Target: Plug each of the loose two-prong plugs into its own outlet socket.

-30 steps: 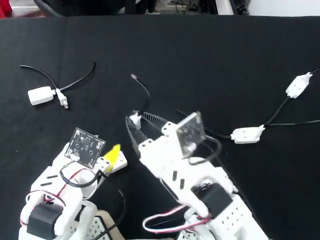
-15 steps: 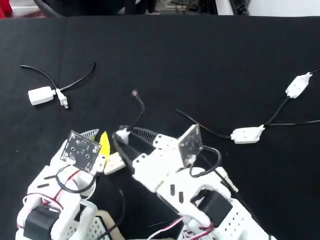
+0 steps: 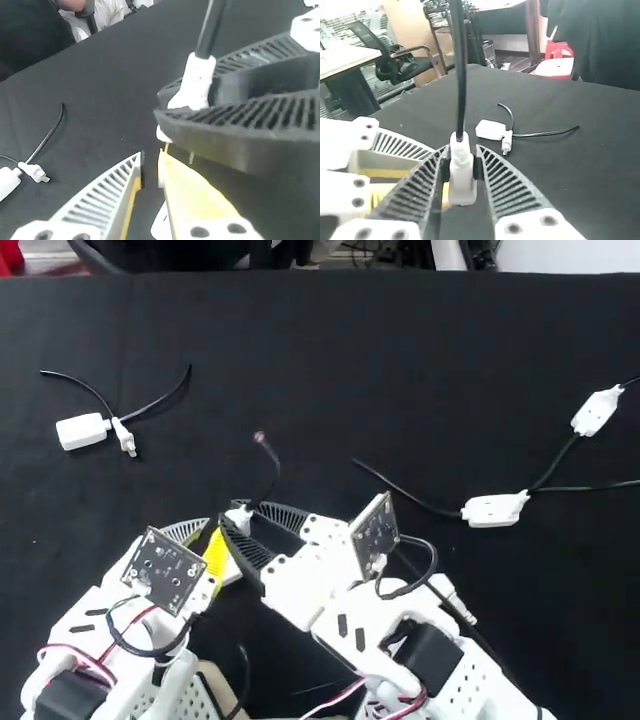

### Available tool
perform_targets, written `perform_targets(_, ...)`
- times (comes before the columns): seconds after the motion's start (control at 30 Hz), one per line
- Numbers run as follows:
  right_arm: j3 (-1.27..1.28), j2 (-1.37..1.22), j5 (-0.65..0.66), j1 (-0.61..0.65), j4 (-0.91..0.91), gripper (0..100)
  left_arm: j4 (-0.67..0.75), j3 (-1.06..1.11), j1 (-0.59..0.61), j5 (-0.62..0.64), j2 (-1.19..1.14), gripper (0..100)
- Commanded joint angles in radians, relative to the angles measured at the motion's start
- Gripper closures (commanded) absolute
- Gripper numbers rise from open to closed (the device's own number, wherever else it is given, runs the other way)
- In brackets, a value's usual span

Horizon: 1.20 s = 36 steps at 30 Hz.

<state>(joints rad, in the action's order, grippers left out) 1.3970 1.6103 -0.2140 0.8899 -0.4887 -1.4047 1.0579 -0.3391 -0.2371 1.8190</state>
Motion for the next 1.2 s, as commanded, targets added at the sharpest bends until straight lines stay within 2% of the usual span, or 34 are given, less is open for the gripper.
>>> perform_targets(0.0,-0.005,0.010,-0.009,0.034,-0.012,98.7,0.035,0.002,-0.012,0.011,0.005,93)
perform_targets(0.4,-0.012,0.010,-0.009,0.037,-0.037,98.7,0.049,0.001,0.001,0.035,0.006,93)
perform_targets(0.57,-0.015,0.010,-0.006,0.037,-0.052,98.7,0.092,0.002,0.113,0.066,0.006,93)
perform_targets(0.83,-0.022,0.010,-0.002,0.029,-0.060,98.7,0.080,0.002,0.113,0.060,0.006,93)
perform_targets(1.03,-0.099,-0.058,-0.002,-0.061,-0.118,98.7,0.000,-0.021,0.073,-0.035,0.006,93)
perform_targets(1.17,-0.188,-0.262,0.002,-0.080,-0.133,98.7,-0.051,-0.051,0.153,-0.146,0.006,93)
